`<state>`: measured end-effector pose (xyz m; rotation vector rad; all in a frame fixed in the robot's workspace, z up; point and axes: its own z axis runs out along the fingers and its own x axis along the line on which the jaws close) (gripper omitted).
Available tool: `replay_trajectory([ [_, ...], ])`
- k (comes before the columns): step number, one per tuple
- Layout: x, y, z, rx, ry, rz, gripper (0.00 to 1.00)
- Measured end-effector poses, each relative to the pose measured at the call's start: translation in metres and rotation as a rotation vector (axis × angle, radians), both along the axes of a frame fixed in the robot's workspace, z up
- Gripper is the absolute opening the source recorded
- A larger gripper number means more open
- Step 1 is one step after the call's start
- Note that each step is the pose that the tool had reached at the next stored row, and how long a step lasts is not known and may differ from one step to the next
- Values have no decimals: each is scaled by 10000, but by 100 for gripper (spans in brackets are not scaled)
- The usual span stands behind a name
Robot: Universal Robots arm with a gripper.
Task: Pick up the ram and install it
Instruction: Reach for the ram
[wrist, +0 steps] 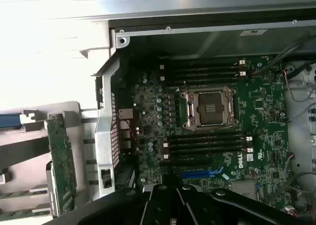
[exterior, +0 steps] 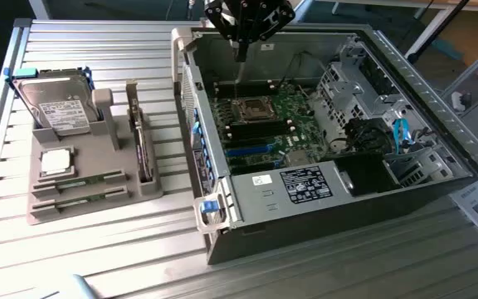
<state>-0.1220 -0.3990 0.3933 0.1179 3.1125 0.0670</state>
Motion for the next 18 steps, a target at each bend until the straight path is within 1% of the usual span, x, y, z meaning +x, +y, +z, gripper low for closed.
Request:
replay_trajectory([
  [5, -345, 0, -7, -3, 0, 2, 11],
  [7, -509, 0, -9, -2, -1, 2, 11],
  [9, -630, 1, -10, -3, 0, 2, 11],
  [10, -731, 0, -13, -2, -1, 3, 11],
  [11, -802, 0, -14, -2, -1, 3, 11],
  [13, -886, 0, -15, -4, 0, 2, 11],
  [14, -949, 0, -17, -3, 0, 4, 11],
  [15, -1016, 0, -20, -2, -1, 3, 11],
  [17, -1191, 0, -28, -3, 0, 4, 11],
  [18, -1246, 0, -31, -3, -1, 2, 11],
])
